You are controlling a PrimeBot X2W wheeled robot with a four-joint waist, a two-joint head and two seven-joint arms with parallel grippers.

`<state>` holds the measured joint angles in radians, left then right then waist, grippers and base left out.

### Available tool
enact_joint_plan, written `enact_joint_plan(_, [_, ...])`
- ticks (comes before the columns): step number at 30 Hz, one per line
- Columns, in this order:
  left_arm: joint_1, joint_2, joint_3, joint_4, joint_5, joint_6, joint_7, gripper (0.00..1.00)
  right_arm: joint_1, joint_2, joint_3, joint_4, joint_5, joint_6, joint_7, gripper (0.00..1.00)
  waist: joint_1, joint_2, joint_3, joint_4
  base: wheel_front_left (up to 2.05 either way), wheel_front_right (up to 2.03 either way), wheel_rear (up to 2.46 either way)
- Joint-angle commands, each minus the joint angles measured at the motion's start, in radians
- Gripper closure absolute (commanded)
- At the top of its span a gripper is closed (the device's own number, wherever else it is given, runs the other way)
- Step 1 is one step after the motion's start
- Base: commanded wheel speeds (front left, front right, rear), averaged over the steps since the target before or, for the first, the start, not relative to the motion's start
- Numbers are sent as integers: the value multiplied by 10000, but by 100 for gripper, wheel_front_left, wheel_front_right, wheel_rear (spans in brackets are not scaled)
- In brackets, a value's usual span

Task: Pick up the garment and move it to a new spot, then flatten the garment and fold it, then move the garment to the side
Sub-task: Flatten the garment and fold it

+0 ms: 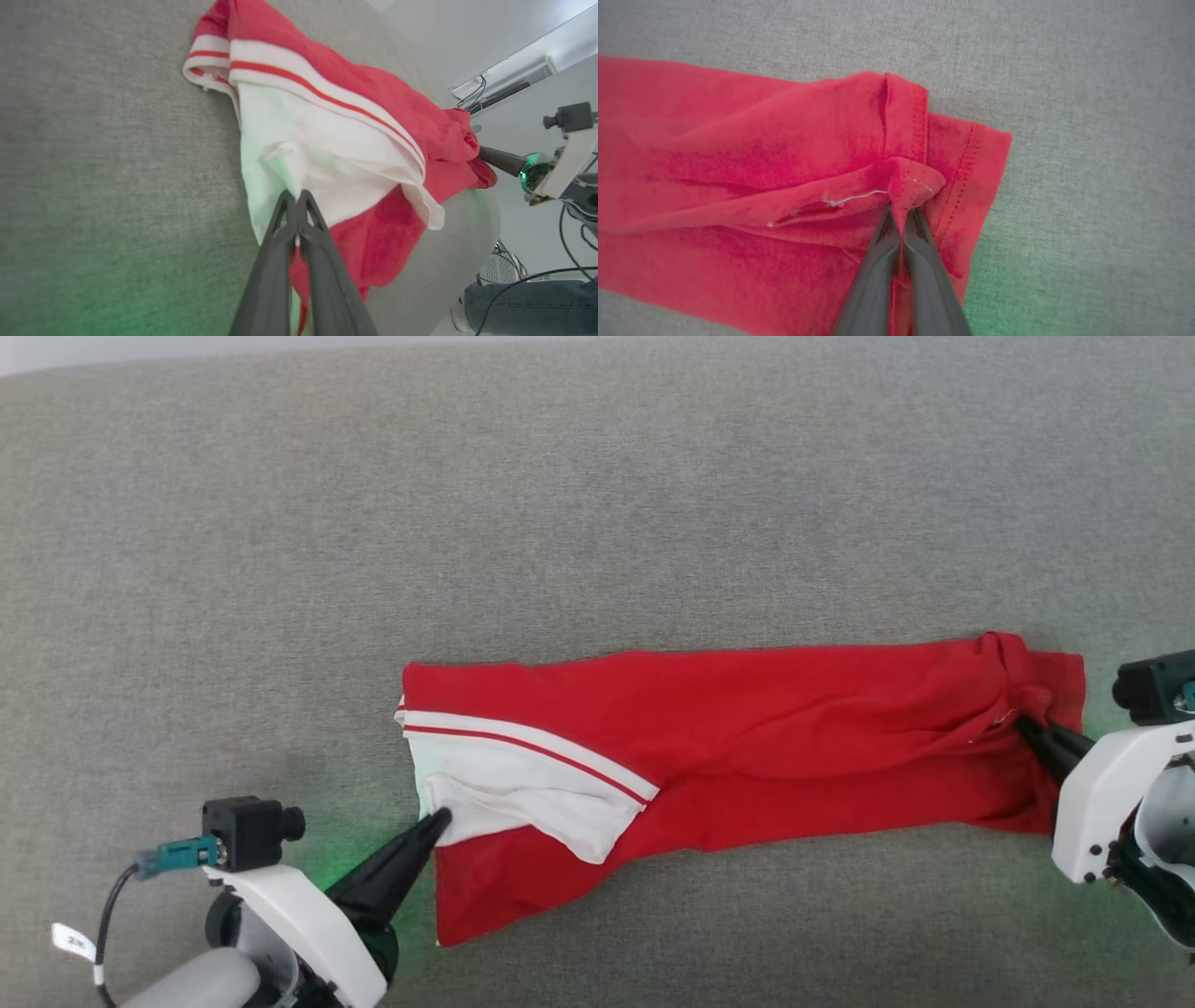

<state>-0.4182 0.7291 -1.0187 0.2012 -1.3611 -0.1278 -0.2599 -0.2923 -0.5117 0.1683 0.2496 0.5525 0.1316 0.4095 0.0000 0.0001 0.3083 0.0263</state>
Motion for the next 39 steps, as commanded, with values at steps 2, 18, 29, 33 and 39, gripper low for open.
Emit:
enact_joint_plan(2, [-110, -53, 216, 139, 203, -42, -57, 0, 76, -74, -107, -110, -34, -20, -70, 0, 0, -1, -50, 129, 0, 0, 0])
enact_joint_plan(18, [1615, -2139, 4145, 954, 3362, -28, -60, 0, 1065, -165, -1443, 549, 541, -20, 1489, 0, 0, -1, -527, 1241, 0, 0, 0])
enact_joint_plan(29, [2874, -4535, 7986, -147, 8854, -34, -61, 0, 775, 146, -1415, 1610, 551, -14, 2477, 0, 0, -1, -552, 1643, 0, 0, 0])
enact_joint_plan(33, [3132, -4977, 8401, -811, 9799, -34, -61, 0, 687, 288, -1456, 2028, 377, -19, 2746, 0, 0, -1, -516, 1707, 0, 0, 0])
enact_joint_plan(39, [3268, -5115, 8343, -804, 9875, -21, -61, 0, 620, 425, -1407, 2169, 280, -23, 2866, 86, 0, -1, -501, 1675, 0, 0, 0])
